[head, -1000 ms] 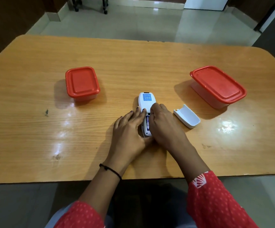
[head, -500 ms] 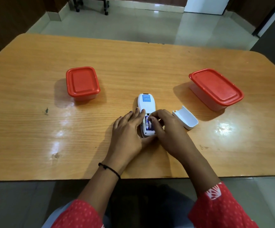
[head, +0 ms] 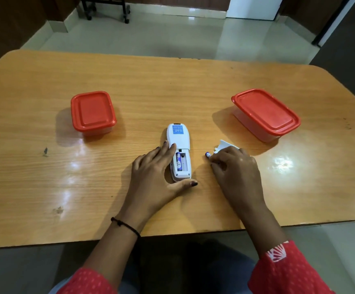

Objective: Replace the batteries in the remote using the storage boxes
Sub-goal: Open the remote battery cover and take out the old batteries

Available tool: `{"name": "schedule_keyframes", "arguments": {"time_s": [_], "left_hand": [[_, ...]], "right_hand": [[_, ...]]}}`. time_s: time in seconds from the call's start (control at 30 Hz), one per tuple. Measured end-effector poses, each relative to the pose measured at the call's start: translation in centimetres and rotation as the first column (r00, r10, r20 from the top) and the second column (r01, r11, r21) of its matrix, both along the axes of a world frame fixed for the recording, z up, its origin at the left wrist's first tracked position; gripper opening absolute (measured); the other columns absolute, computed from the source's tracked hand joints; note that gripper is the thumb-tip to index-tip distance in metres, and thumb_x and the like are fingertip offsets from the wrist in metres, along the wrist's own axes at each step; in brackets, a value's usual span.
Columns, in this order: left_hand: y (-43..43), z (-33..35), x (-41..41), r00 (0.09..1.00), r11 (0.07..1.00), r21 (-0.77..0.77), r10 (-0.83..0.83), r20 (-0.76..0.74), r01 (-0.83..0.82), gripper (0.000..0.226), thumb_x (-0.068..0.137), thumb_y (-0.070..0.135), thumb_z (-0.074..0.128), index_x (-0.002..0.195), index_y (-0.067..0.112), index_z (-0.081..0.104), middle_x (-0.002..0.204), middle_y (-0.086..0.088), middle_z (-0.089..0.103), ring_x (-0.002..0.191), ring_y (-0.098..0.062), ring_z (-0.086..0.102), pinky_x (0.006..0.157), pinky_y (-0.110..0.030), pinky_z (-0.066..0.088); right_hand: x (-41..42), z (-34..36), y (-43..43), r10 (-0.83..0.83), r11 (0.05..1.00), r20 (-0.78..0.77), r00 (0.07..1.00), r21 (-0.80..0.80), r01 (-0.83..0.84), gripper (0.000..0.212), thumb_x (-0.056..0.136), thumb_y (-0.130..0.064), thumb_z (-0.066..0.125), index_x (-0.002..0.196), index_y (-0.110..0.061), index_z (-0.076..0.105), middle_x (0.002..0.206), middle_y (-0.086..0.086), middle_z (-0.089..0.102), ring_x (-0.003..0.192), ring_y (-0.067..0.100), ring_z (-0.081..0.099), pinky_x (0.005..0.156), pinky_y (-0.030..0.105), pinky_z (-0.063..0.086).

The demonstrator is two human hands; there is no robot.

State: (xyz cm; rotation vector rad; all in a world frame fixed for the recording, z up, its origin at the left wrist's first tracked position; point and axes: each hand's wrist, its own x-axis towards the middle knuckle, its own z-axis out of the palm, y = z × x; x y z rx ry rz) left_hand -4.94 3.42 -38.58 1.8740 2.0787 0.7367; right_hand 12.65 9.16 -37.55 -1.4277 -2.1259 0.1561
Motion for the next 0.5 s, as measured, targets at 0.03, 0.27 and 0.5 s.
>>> {"name": "schedule_keyframes", "arguments": {"time_s": [0.03,0.27,0.5], "left_hand": [[0.0,0.0,0.0,1.0,1.0,-0.004,-0.001,0.013,0.001,0.103,0.056,0.086,0.035,0.145,0.035,0.028,0.156,0.014,0.02,0.14,-0.002,0.019,0.102,-0.016,0.002],[0.2,0.4,-0.7,0.996,0.999,-0.029,-0.033,0.085,0.036,0.1,0.055,0.081,0.035,0.144,0.037,0.029,0.151,0.026,0.011,0.133,0.007,0.016,0.099,-0.016,0.004],[0.6,-0.3,-0.9,0.993,1.0,-0.018,-0.016,0.118,0.018,0.093,0.057,0.073,0.04,0.141,0.035,0.037,0.143,0.028,0.021,0.136,-0.001,0.029,0.099,-0.018,0.01]], "right_hand": [[0.0,0.0,0.0,-0.026,1.0,0.057,0.998,0.009,0.025,0.009,0.079,-0.015,0.068,0.086,-0.017,0.075,0.085,-0.001,0.07,0.085,0.027,0.058,0.072,0.037,0.042],[-1.3,0.7,-0.2,-0.015,1.0,0.002,1.0,0.014,0.015,0.013,0.081,-0.023,0.066,0.091,-0.018,0.072,0.089,0.0,0.069,0.091,0.027,0.054,0.074,0.039,0.041],[-6.2,0.9,-0.4,0.139,0.982,-0.09,0.986,-0.116,-0.15,0.026,0.086,-0.023,0.05,0.093,-0.013,0.072,0.091,0.004,0.065,0.089,0.029,0.05,0.073,0.046,0.044]]}}
